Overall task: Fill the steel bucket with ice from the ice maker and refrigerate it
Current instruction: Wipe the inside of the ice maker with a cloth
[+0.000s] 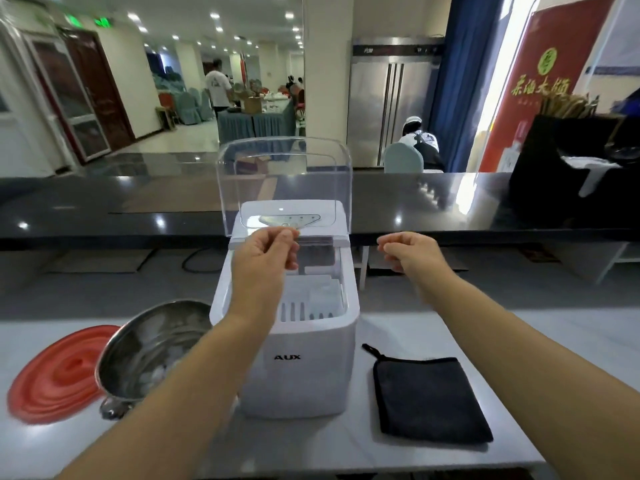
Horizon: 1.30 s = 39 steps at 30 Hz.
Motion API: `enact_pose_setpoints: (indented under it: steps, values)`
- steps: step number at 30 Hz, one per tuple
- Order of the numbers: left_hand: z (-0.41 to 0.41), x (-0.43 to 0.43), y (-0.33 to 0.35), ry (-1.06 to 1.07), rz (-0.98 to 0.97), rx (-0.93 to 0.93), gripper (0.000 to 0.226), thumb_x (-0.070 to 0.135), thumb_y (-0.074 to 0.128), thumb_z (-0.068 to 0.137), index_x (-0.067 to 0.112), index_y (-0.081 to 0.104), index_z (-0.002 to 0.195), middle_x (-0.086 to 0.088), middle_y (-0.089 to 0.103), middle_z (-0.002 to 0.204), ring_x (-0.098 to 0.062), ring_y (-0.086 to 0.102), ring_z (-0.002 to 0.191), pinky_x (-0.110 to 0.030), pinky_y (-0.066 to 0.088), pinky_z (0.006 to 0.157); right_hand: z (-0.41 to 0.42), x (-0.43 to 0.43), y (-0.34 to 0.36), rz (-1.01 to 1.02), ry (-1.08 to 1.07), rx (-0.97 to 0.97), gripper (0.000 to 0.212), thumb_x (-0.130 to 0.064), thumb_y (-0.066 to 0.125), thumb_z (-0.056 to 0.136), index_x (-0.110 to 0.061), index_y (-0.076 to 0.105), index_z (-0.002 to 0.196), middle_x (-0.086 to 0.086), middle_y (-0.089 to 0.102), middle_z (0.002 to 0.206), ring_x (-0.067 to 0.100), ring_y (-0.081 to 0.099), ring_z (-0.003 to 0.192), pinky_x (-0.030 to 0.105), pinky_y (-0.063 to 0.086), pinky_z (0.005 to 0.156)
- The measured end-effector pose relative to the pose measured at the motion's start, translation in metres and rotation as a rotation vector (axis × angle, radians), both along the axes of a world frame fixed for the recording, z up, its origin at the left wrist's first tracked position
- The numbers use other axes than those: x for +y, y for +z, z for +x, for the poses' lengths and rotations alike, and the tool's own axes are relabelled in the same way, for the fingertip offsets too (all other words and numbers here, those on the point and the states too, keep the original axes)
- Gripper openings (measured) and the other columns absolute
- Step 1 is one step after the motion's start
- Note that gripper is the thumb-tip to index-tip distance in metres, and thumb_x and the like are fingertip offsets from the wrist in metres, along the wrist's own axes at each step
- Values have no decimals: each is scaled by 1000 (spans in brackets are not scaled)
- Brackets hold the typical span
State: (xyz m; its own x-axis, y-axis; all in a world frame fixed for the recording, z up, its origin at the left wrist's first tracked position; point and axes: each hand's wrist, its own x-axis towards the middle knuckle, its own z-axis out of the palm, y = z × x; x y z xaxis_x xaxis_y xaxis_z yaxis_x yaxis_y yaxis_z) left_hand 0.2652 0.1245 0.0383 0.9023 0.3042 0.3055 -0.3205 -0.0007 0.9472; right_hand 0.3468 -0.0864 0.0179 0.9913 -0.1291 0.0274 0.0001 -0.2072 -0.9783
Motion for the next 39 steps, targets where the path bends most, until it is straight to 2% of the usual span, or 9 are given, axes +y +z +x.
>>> enact_pose_setpoints:
  steps: [3, 7, 11, 14, 18, 22, 25, 35, 39]
  values:
    - [22, 44, 9, 158, -68, 8, 20, 18, 49, 96, 20, 66, 84, 5, 65, 79, -5, 57, 71, -17, 51, 63, 11, 23, 20, 6, -23, -80, 18, -10, 56, 91, -20, 67, 101, -3, 66, 101, 9, 58, 87, 21, 49, 70]
    - [55, 88, 19, 288, -55, 45, 23, 21, 43, 97, 23, 66, 99, 11, 60, 80, 2, 55, 68, -9, 45, 56, 21, 49, 36, 3, -3, -141, 42, -13, 54, 94, -16, 50, 135, -2, 54, 132, 14, 51, 118, 32, 42, 102]
    - [78, 111, 22, 181, 56, 141, 37, 26, 40, 99, 16, 51, 133, 2, 58, 123, -13, 53, 110, -26, 43, 94, 27, 67, 42, -19, 10, -120, 49, -26, 50, 96, -17, 38, 143, -2, 48, 135, 14, 46, 116, 27, 36, 94]
    - [83, 116, 22, 27, 37, 166, 32, 26, 41, 99, 12, 61, 119, -4, 65, 112, -12, 56, 100, -26, 46, 90, 26, 76, 43, 4, -9, -111, 42, -29, 47, 97, -16, 46, 137, -1, 54, 132, 15, 50, 118, 29, 38, 100]
    - [81, 128, 19, -63, 6, 130, 28, 26, 41, 99, 31, 65, 85, 25, 69, 72, 9, 62, 71, -11, 44, 65, 23, 86, 44, 36, -97, -131, 32, -31, 45, 97, -15, 59, 122, -3, 63, 110, 17, 56, 111, 34, 41, 102]
    - [72, 140, 15, -118, 3, 115, 26, 27, 42, 98, 34, 65, 87, 20, 69, 90, 0, 62, 92, -17, 47, 78, 8, 91, 46, 77, -214, -145, 31, -36, 40, 99, -23, 67, 93, -6, 67, 93, 11, 61, 90, 29, 44, 82]
    - [62, 148, 12, -131, -16, 103, 27, 26, 43, 96, 30, 69, 91, 12, 69, 96, -9, 60, 97, -24, 46, 83, -8, 89, 43, 46, -327, -130, 40, -42, 37, 99, -20, 70, 98, -4, 65, 93, 11, 55, 83, 25, 41, 69]
    - [10, 153, -27, -255, -23, 31, 39, 23, 48, 94, 44, 74, 74, 19, 73, 86, 5, 66, 86, -8, 47, 67, -55, 83, 26, 95, -374, 3, 39, -36, 43, 98, -16, 69, 76, -4, 67, 60, 14, 51, 68, 27, 40, 65]
    - [3, 153, -45, -228, -27, 61, 30, 23, 44, 96, 37, 70, 90, 19, 72, 95, 4, 64, 94, -8, 47, 72, -67, 87, 11, 18, -362, 79, 40, -36, 43, 97, -18, 74, 82, -2, 71, 78, 16, 53, 76, 30, 42, 72]
